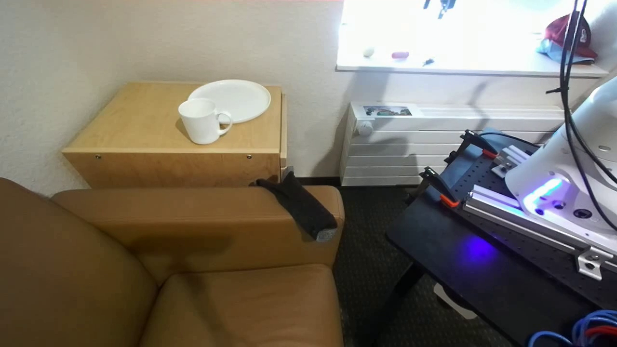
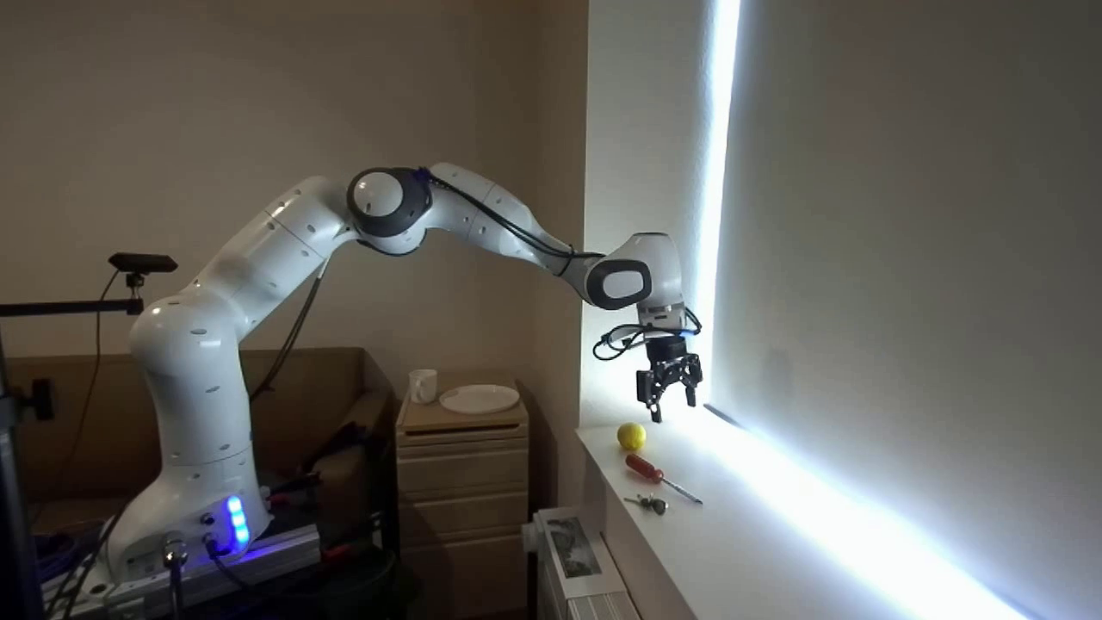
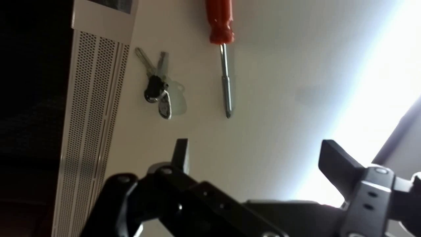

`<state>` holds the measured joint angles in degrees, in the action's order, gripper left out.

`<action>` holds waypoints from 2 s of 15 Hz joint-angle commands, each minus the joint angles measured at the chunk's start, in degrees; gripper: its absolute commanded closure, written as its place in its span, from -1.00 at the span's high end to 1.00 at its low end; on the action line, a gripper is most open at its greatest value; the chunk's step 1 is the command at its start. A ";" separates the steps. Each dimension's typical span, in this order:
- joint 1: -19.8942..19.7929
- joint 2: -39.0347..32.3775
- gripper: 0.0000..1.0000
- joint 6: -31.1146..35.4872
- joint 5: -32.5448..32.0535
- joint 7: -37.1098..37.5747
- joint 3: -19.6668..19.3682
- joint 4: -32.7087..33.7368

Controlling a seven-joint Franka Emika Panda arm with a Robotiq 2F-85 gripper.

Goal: Remove the keys from the nightstand and put them on the windowsill then place the keys back on the nightstand

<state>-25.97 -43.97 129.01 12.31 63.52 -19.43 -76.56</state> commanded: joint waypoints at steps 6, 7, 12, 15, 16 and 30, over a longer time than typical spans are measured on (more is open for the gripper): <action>1.47 -8.55 1.00 -7.15 -5.59 -1.29 -0.98 3.68; 1.64 -8.83 1.00 -6.54 -6.58 -1.30 -1.24 2.78; 2.21 -10.31 1.00 -3.78 -9.29 -0.06 -1.45 -0.29; 3.65 -13.38 1.00 0.95 -10.00 5.60 -2.74 -0.71; 3.91 -14.36 1.00 2.58 -9.79 7.82 -2.82 -0.71; 7.06 -16.95 -0.76 8.76 -10.24 20.02 -6.15 -0.52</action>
<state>-17.83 -58.75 136.75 2.10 82.56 -26.24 -77.75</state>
